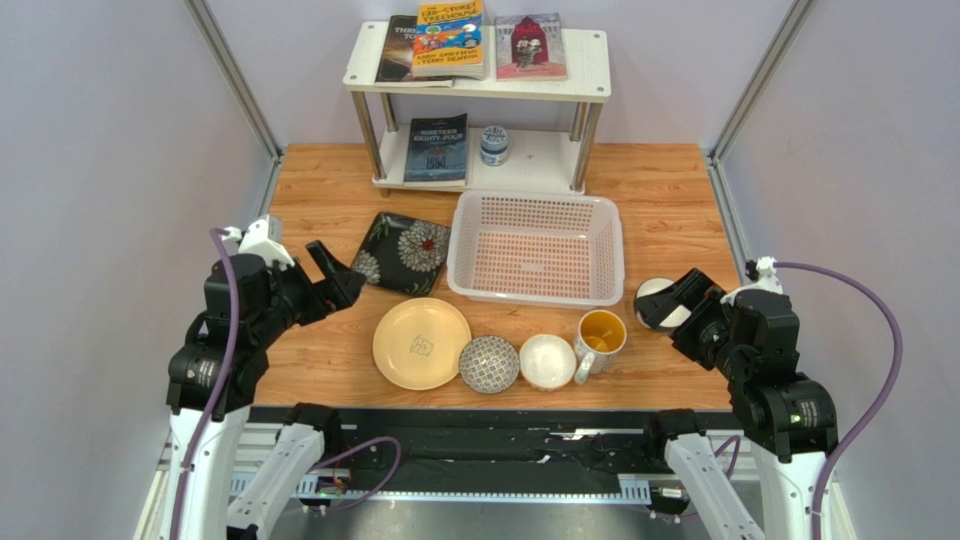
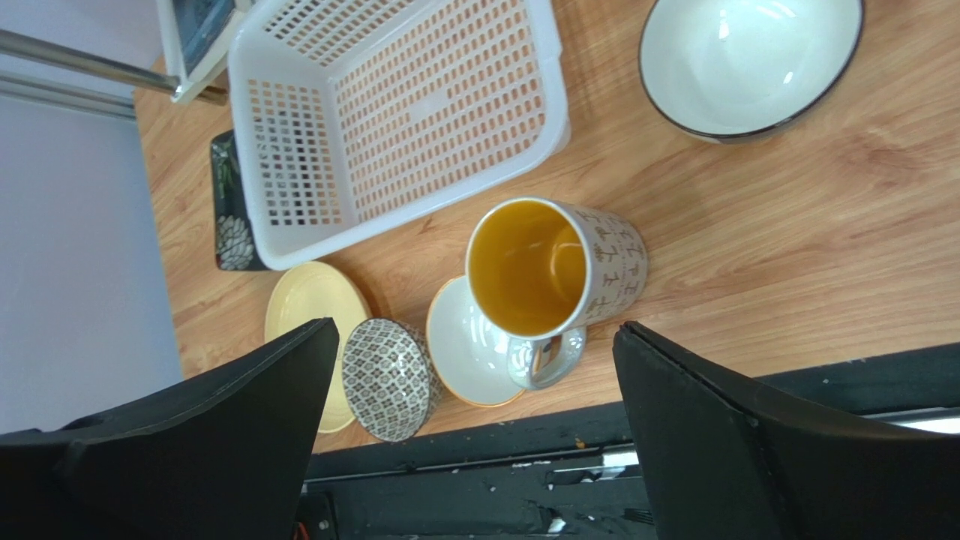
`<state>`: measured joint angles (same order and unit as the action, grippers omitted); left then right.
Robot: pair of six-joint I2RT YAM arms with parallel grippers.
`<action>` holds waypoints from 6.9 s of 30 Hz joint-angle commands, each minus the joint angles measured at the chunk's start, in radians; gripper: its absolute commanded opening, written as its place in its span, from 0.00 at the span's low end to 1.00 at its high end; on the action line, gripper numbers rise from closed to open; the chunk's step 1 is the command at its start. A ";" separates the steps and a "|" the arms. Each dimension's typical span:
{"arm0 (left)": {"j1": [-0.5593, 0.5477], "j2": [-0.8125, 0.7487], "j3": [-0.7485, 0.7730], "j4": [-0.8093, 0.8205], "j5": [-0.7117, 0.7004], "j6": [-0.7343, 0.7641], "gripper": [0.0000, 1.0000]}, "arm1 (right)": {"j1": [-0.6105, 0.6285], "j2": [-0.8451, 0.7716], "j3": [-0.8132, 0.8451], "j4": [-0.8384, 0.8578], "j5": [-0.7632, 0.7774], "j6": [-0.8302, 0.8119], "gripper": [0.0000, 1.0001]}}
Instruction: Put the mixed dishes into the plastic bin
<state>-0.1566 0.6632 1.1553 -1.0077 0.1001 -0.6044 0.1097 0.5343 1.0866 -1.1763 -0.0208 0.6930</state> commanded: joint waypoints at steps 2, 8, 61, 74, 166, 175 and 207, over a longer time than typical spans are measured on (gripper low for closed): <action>0.000 0.024 -0.017 0.150 -0.002 0.008 0.99 | 0.002 0.003 -0.011 0.061 -0.094 0.037 1.00; 0.087 0.174 -0.051 0.170 0.052 0.018 0.99 | 0.002 0.107 0.073 0.050 -0.183 0.060 1.00; 0.350 1.151 -0.175 0.724 0.340 -0.287 0.54 | 0.364 0.303 -0.024 0.326 -0.048 0.168 0.98; 0.361 1.193 -0.137 0.684 0.407 -0.216 0.01 | 0.366 0.253 -0.054 0.339 -0.054 0.168 0.95; 0.821 0.696 -0.370 0.362 0.395 -0.003 0.00 | 0.849 1.955 1.125 0.558 -0.117 0.525 0.92; 0.821 0.713 -0.368 0.371 0.403 -0.001 0.00 | 0.838 1.897 1.082 0.570 -0.094 0.502 0.93; 0.819 0.710 -0.385 0.391 0.411 -0.009 0.00 | 0.743 1.946 1.174 0.547 -0.085 0.494 0.92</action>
<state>0.6563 1.3804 0.7799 -0.6353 0.4976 -0.6292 0.8490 2.4504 2.2326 -0.6460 -0.1287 1.1782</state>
